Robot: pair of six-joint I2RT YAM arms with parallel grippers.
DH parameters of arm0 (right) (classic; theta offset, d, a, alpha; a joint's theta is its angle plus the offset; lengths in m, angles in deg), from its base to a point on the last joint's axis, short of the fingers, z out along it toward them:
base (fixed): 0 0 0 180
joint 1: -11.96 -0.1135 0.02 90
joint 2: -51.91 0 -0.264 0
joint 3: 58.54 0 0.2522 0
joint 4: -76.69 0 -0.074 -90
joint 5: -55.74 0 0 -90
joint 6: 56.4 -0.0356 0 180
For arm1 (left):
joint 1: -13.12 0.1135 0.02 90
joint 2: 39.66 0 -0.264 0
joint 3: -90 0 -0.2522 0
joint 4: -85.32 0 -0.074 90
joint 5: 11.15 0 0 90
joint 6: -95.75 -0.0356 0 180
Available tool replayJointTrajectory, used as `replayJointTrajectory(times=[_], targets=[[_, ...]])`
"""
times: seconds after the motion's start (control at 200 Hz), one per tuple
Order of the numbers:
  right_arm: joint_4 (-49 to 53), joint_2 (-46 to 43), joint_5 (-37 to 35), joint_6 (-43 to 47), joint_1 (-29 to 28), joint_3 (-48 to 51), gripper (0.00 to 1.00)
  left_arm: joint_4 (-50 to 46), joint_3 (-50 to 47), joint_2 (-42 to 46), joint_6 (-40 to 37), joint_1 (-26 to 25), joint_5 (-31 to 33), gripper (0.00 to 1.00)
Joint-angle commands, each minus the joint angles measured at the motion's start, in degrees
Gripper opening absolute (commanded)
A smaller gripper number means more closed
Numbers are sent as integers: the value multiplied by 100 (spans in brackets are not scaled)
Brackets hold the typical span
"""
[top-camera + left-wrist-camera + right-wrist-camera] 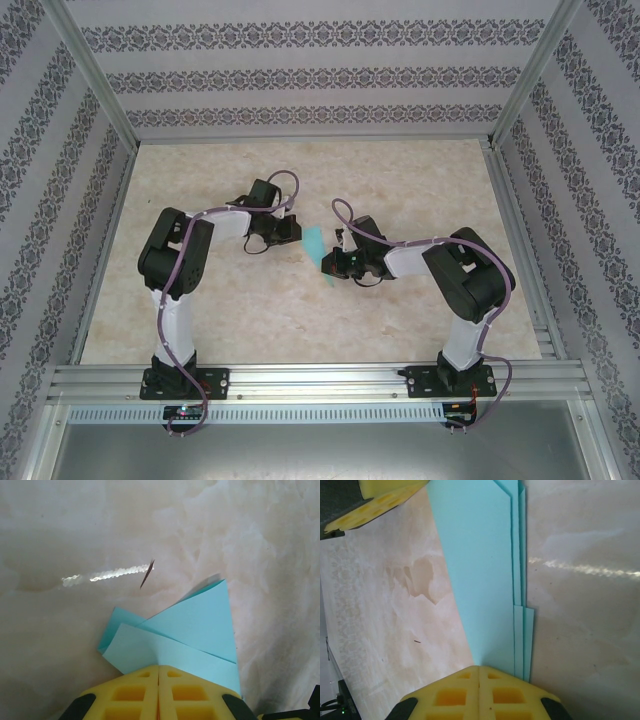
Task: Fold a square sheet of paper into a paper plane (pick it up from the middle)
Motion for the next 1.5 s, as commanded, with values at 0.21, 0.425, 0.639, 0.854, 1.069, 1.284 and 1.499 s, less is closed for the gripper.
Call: replayJointTrajectory(times=[0.21,0.425,0.639,0.854,1.069,1.284,1.499], targets=[[2188,789,-1179,107,13,684,0,-567,891,-149,-681,502,1594,10],[2259,576,-1100,121,-23,532,1,-139,403,508,-403,463,878,13],[2295,259,-955,178,-31,360,2,469,-472,1190,152,50,315,13],[2245,22,-826,205,-27,237,2,906,-811,1073,449,-529,52,11],[2082,-244,-626,160,-14,190,2,1055,-709,551,529,-810,9,8],[1998,-557,-377,178,-5,71,3,949,-584,201,392,-861,243,7],[2011,-874,-264,221,4,-178,4,726,-511,89,346,-864,479,7]])
